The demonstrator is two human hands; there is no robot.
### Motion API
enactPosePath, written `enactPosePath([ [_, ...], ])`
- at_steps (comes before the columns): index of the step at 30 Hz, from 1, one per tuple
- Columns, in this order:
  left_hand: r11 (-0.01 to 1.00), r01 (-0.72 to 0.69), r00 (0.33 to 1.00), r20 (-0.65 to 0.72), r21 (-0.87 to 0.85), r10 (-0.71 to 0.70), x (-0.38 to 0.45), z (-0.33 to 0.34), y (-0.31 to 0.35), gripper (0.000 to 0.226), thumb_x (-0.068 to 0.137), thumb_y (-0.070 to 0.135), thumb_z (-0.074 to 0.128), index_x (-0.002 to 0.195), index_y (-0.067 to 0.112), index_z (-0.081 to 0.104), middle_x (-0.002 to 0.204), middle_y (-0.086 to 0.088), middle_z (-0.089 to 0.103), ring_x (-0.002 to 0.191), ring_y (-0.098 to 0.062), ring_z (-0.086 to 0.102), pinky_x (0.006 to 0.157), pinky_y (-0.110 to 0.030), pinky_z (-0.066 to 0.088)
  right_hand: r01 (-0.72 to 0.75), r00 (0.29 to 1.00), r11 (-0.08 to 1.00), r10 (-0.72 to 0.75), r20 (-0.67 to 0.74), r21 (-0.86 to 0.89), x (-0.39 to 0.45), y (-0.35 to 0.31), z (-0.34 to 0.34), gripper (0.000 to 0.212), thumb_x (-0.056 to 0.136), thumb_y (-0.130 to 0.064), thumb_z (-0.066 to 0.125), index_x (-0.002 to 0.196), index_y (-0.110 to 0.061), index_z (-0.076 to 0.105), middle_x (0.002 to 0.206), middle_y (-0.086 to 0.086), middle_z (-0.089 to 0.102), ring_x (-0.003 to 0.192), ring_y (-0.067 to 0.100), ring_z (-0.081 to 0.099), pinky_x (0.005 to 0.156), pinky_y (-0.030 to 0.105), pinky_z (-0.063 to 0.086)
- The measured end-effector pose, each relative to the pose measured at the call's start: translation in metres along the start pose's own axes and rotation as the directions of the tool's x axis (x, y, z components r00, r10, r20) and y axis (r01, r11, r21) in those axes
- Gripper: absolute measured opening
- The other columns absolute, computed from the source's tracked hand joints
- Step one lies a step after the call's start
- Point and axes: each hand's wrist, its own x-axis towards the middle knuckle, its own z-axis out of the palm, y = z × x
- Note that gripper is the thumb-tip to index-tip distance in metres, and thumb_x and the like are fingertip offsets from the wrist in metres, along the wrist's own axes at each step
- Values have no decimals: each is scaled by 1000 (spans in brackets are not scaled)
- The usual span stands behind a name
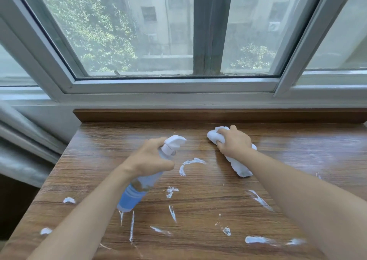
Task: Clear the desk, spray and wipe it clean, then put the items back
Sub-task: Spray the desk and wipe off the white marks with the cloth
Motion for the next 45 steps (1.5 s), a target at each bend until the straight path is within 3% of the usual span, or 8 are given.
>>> enactPosePath([
  [4,993,94,994,42,74,-98,-16,5,-6,27,62,33,70,87,26,64,75,8,61,63,-11,52,64,-33,45,-5,1000,1000,5,-7,0,-2,-8,0,46,97,-47,51,142,-40,46,110,1,45,87,23,50,66,35,46],
  [8,973,144,983,-138,181,-120,-28,18,-6,31,60,36,70,84,21,59,80,-3,65,65,-15,49,62,-33,39,-18,1000,1000,18,-3,-15,-5,-9,0,45,97,-48,51,141,-40,46,107,0,40,88,22,49,67,36,47],
  [14,987,146,979,-152,66,-135,-42,27,-6,36,58,38,67,88,20,62,86,-8,68,66,-14,49,63,-34,40,-25,1000,999,25,-1,-30,-5,-8,-1,44,98,-48,51,141,-40,46,107,0,39,88,22,48,66,35,44],
  [20,986,164,971,-177,6,-160,-60,41,-2,29,56,38,66,77,22,56,63,14,51,58,-11,43,59,-31,37,-21,1000,999,20,-15,-46,-6,-11,1,43,98,-48,50,140,-38,46,113,3,44,90,23,48,68,36,45],
  [29,990,132,974,-177,-52,-139,-69,44,2,25,58,36,67,74,23,54,62,14,49,58,-11,43,60,-34,38,7,1000,996,-7,4,-85,-7,-10,3,50,93,-52,48,140,-37,42,117,6,44,97,28,53,71,39,47],
  [37,991,80,991,-95,-111,-91,-70,38,1,20,61,34,69,78,26,60,64,13,51,61,-12,44,62,-35,40,39,999,987,-39,-2,-156,-9,3,5,54,93,-63,41,141,-39,34,110,7,44,88,30,48,70,41,45],
  [40,995,70,989,-125,-75,-79,-71,38,-2,26,60,35,68,83,25,60,66,13,51,60,-11,44,61,-33,40,59,998,990,-62,-24,-131,-11,1,8,51,95,-62,42,139,-36,37,110,6,46,88,28,50,69,39,47],
  [45,977,49,963,-250,-205,-101,-71,19,-8,30,60,32,73,88,24,68,72,8,66,61,-11,55,61,-36,47,73,997,993,-76,-32,-92,-9,2,9,49,97,-60,44,140,-37,41,109,2,45,84,23,51,65,36,47],
])
